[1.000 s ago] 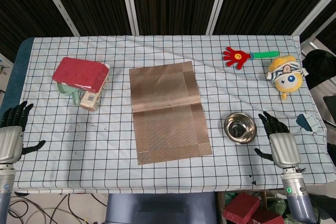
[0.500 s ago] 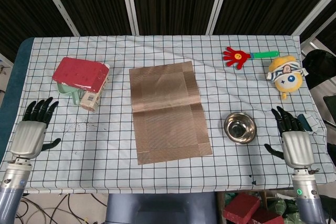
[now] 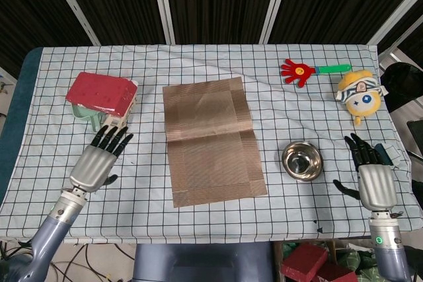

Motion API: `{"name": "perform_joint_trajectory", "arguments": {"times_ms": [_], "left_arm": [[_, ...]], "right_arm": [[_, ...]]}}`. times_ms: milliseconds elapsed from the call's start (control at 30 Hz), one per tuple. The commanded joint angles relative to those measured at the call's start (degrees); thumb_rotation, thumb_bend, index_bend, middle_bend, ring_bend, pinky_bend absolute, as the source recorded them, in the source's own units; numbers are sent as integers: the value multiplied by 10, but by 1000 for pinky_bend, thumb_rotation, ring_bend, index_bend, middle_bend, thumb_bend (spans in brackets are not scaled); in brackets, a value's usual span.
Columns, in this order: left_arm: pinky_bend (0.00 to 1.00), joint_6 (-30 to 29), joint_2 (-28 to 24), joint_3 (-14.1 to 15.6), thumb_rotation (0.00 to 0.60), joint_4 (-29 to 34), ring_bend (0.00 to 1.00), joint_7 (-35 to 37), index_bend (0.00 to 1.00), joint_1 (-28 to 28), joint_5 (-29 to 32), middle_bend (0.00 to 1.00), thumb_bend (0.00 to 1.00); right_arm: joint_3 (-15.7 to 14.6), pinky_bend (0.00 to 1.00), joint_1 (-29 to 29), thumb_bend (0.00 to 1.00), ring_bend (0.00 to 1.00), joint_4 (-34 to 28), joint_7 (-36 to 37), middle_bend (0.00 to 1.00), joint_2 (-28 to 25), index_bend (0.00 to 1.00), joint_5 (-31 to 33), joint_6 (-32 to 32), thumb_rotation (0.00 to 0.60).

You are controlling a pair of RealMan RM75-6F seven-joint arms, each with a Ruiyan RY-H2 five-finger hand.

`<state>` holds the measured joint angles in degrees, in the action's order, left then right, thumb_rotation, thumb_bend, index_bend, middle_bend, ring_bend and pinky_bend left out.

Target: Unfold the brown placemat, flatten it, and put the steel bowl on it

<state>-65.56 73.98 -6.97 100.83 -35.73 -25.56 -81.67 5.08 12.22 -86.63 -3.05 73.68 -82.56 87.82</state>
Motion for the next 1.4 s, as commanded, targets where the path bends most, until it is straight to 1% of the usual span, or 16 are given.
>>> {"name": "perform_joint_trajectory", "arguments": {"times_ms": [33,367,567,833,1033,1400], "left_arm": [[62,20,17,-2,600,-6,0,-18,27,-19,7,0,12],[62,51,60,4,600,-19,0,-52,96,-53,26,0,11],[62,57,74,10,600,-27,0,-63,97,-63,29,0,12],[62,63,84,4,600,-41,0,-69,107,-77,44,1,11],[62,79,96,17,600,-50,0,-74,118,-89,42,3,9],[61,99,135,35,600,-69,0,-72,95,-111,30,4,0]], "right_arm": [[2,209,-1,72,111,1,2,54,0,73,2,-3,600],[13,209,-3,72,111,-1,9,54,-3,73,11,-14,600],[17,208,-5,73,111,-3,11,54,-4,73,12,-17,600],[20,209,-6,72,111,-4,11,54,-4,75,12,-21,600],[23,208,-7,72,111,-5,12,54,-4,76,14,-23,600],[28,208,-9,73,111,-5,15,54,-5,77,16,-27,600]]}}
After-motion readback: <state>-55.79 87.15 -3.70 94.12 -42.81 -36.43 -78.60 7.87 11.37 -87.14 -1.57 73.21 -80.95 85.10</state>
